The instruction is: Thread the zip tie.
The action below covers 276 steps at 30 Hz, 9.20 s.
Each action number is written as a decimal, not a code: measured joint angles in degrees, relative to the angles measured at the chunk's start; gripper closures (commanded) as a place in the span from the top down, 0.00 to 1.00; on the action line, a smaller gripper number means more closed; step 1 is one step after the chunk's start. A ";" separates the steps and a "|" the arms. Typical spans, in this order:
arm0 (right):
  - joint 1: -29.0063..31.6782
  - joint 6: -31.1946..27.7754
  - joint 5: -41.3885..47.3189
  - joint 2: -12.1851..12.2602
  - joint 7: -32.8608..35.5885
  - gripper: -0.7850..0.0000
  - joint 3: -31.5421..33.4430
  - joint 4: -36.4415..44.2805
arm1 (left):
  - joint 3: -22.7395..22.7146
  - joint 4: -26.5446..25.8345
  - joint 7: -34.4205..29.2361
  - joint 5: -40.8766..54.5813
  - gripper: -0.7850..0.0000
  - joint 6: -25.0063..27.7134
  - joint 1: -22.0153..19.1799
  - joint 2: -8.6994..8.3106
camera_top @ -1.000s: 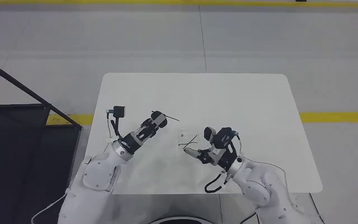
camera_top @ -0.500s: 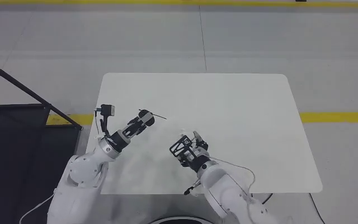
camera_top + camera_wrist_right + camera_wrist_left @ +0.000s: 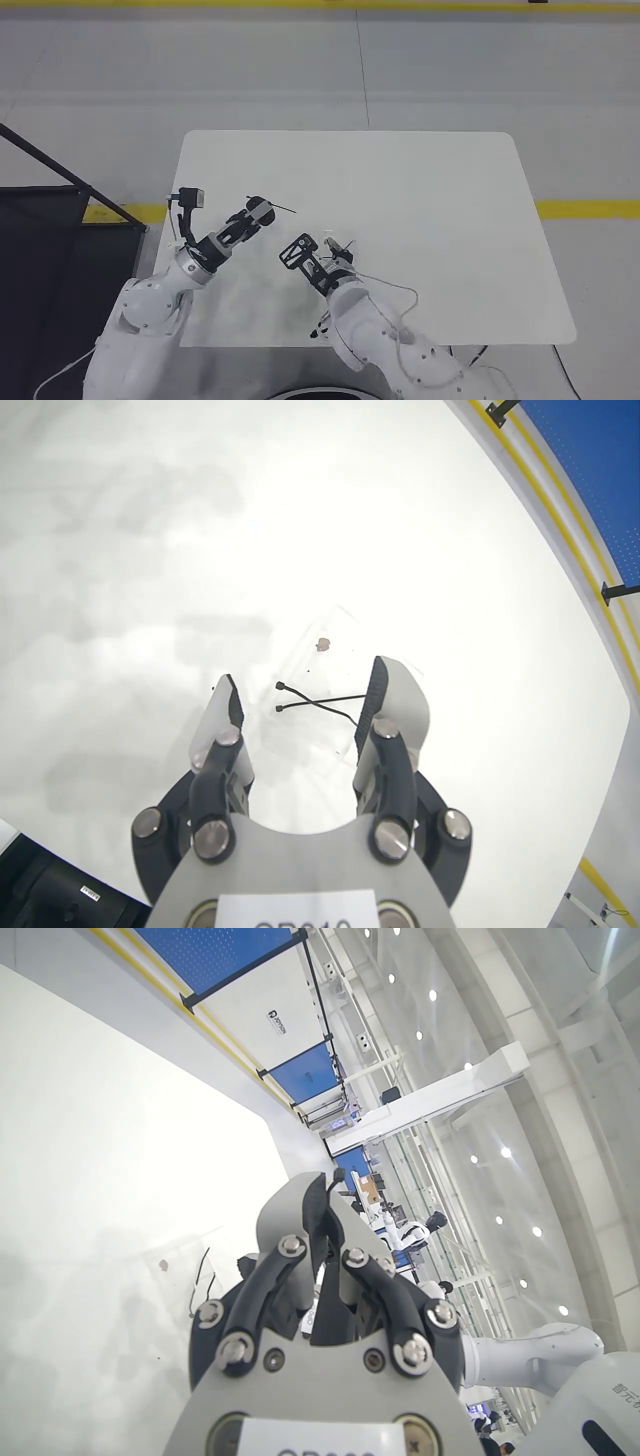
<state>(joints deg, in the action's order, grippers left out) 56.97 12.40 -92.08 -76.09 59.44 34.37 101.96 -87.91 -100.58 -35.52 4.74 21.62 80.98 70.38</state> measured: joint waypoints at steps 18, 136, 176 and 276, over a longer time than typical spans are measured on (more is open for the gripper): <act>-2.76 -0.79 -0.61 -4.64 5.85 0.36 -0.24 -6.10 | 0.72 0.42 0.25 1.25 0.00 0.29 -0.39 -0.55; 36.20 -40.13 17.37 2.04 -81.25 0.00 38.86 16.18 | 23.12 15.93 -35.00 5.76 0.00 12.15 -28.75 -4.18; 33.76 -26.76 15.88 0.97 -82.55 0.00 31.48 14.40 | 26.76 18.60 -33.14 7.40 0.00 14.00 -30.97 -5.23; 33.09 -23.03 10.55 1.41 -78.37 0.00 30.58 14.10 | 23.71 13.29 -17.34 2.36 0.00 14.94 -25.36 -6.59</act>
<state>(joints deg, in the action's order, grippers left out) 90.06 -10.63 -81.52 -74.68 -18.93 64.95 116.06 -64.19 -87.29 -52.86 7.10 36.57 55.61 63.79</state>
